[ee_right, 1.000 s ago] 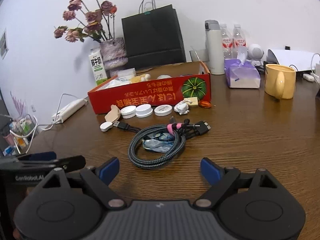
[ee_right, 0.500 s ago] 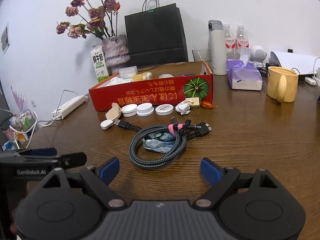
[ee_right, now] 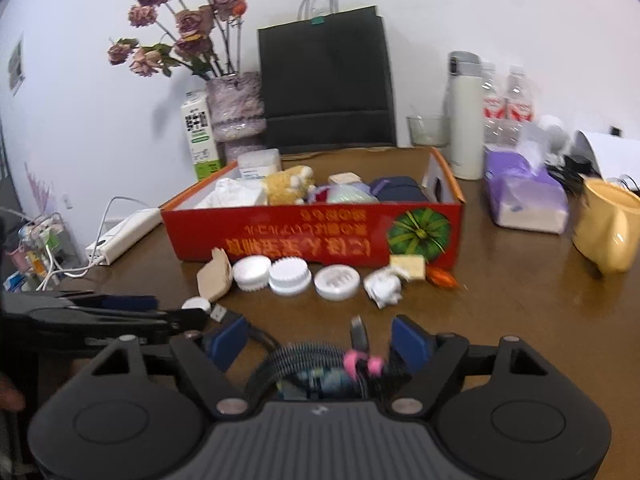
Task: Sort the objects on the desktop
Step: 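Grasp the white round cap with the left tool while the right tool grasps crumpled white paper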
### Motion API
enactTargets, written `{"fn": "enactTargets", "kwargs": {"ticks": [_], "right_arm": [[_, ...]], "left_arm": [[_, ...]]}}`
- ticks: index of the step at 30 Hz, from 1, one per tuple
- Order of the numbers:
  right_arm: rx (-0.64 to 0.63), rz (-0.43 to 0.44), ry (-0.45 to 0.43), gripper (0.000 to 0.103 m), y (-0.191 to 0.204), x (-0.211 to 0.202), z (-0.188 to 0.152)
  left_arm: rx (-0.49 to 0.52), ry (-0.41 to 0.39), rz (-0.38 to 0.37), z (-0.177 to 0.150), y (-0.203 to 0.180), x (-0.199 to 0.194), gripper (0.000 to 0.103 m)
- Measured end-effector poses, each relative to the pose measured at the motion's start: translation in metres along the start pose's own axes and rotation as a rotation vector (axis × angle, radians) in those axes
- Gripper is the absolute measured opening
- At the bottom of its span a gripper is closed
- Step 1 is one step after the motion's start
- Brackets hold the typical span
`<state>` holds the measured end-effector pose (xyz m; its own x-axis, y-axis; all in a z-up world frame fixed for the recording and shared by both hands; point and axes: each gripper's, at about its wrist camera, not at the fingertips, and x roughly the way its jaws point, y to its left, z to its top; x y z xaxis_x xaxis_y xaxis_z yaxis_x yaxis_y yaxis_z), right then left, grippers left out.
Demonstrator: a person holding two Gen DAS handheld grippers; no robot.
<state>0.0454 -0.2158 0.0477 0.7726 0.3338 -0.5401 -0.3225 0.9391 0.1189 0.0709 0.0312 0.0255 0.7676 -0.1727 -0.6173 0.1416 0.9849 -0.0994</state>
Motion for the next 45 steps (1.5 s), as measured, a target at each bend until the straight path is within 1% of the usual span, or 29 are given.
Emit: {"fn": "enactTargets", "kwargs": {"ticks": [1,2,3,4,6,8,10,11,12,13,14,15,18,21,24,26,29,32,34,37,39,43,45], "right_arm": [[-0.019,-0.023,0.008,0.077,0.001,0.006,0.004],[-0.027,-0.045,0.013,0.076,0.001,0.012,0.007],[-0.03,-0.061,0.022,0.076,-0.001,0.019,0.011],[-0.029,-0.068,0.037,0.075,-0.003,0.029,0.015],[-0.023,-0.087,0.071,0.066,-0.008,0.049,0.022],[-0.016,-0.116,0.096,0.064,-0.012,0.068,0.028],[-0.006,-0.156,0.12,0.06,-0.014,0.082,0.031],[-0.004,-0.157,0.119,0.05,-0.015,0.087,0.031],[0.002,-0.146,0.113,0.033,-0.016,0.088,0.031],[0.004,-0.136,0.111,0.026,-0.016,0.087,0.032],[-0.005,-0.144,0.111,0.016,-0.014,0.086,0.032],[-0.014,-0.145,0.103,0.014,-0.013,0.084,0.031],[-0.013,-0.118,0.064,0.014,-0.011,0.069,0.031],[-0.019,-0.119,0.011,0.014,-0.006,0.045,0.033],[-0.004,-0.068,-0.028,0.014,-0.003,0.015,0.032],[-0.012,-0.022,-0.037,0.014,0.003,-0.003,0.027],[-0.026,0.005,-0.049,0.014,0.014,-0.028,0.016],[-0.097,-0.015,-0.08,0.014,0.023,-0.051,0.003],[-0.105,-0.024,-0.081,0.014,0.022,-0.063,-0.001],[-0.055,0.01,-0.064,0.014,0.016,-0.079,-0.011],[-0.034,0.027,-0.048,0.014,0.015,-0.083,-0.022],[-0.009,0.032,-0.019,0.014,0.013,-0.085,-0.041],[0.004,0.032,-0.027,0.014,0.012,-0.089,-0.044]], "left_arm": [[-0.005,0.003,-0.008,0.001,0.002,0.004,0.054],[-0.004,-0.006,-0.004,0.003,0.002,0.007,0.045],[0.001,-0.008,0.004,0.004,0.003,0.009,0.031],[0.009,-0.009,0.009,0.005,0.003,0.011,0.029],[-0.001,-0.012,-0.003,0.005,0.004,0.011,0.028],[-0.017,-0.019,-0.018,0.004,0.008,0.01,0.028],[-0.036,-0.026,-0.024,0.003,0.01,0.007,0.028],[-0.046,-0.03,-0.023,0.003,0.012,0.005,0.028],[-0.052,-0.036,-0.024,0.003,0.013,0.002,0.028],[-0.055,-0.044,-0.026,0.003,0.013,-0.002,0.028],[-0.058,-0.051,-0.022,0.003,0.013,-0.006,0.028],[-0.058,-0.058,-0.021,0.003,0.012,-0.01,0.028],[-0.064,-0.077,-0.029,0.0,0.01,-0.024,0.028],[-0.068,-0.081,-0.034,-0.006,0.008,-0.041,0.028],[-0.046,-0.092,-0.042,-0.016,0.004,-0.061,0.028],[-0.013,-0.085,-0.031,-0.023,-0.002,-0.071,0.028],[-0.003,-0.075,-0.019,-0.031,-0.005,-0.08,0.028],[-0.019,-0.055,-0.024,-0.035,-0.005,-0.086,0.028],[-0.024,-0.05,-0.019,-0.038,-0.007,-0.093,0.028],[-0.028,-0.052,-0.028,-0.044,-0.011,-0.101,0.028],[-0.019,-0.046,-0.037,-0.047,-0.016,-0.103,0.028],[0.003,-0.034,-0.049,-0.049,-0.025,-0.1,0.028],[0.006,-0.041,-0.051,-0.048,-0.027,-0.101,0.028]]}}
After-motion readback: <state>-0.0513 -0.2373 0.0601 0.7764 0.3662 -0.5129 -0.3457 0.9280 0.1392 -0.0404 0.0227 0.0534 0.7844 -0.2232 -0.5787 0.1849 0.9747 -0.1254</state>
